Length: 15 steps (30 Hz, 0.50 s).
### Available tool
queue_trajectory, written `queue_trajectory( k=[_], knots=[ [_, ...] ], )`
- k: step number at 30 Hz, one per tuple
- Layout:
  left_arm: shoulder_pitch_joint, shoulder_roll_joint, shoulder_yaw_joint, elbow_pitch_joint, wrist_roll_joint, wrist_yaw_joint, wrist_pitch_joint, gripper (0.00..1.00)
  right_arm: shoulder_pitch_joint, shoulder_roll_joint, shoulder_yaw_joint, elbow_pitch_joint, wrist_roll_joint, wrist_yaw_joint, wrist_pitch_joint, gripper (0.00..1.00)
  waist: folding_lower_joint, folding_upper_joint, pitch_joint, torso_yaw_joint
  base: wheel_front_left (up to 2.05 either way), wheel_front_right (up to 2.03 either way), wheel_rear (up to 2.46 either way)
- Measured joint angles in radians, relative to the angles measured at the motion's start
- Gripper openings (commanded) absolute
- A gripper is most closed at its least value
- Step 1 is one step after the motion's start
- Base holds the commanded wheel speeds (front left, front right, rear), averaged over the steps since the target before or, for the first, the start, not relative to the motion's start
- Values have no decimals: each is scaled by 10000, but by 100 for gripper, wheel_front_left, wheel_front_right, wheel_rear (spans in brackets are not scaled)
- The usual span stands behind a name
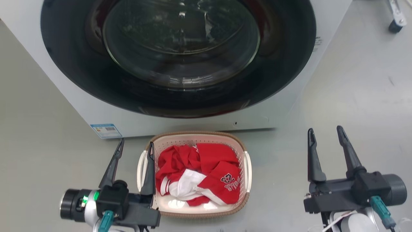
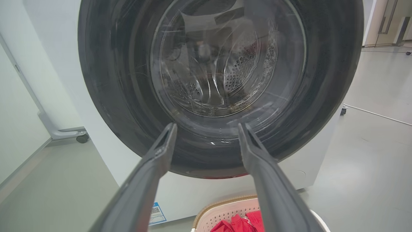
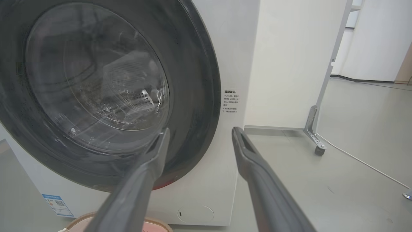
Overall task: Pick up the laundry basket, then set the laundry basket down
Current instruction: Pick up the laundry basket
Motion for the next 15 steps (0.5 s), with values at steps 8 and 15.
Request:
queue_trajectory(
  k=[8, 15],
  knots=[
    [-1258, -38, 79, 1043, -104, -102, 0, 100, -1084, -8, -136, 920, 21, 144, 0, 100, 1, 0, 1114, 63, 0, 0, 0],
    [-2376, -65, 240, 2136, -316, -194, 0, 100, -2157, 6, -111, 1896, 167, 226, 0, 100, 0, 1, 2135, 146, 0, 0, 0]
  ],
)
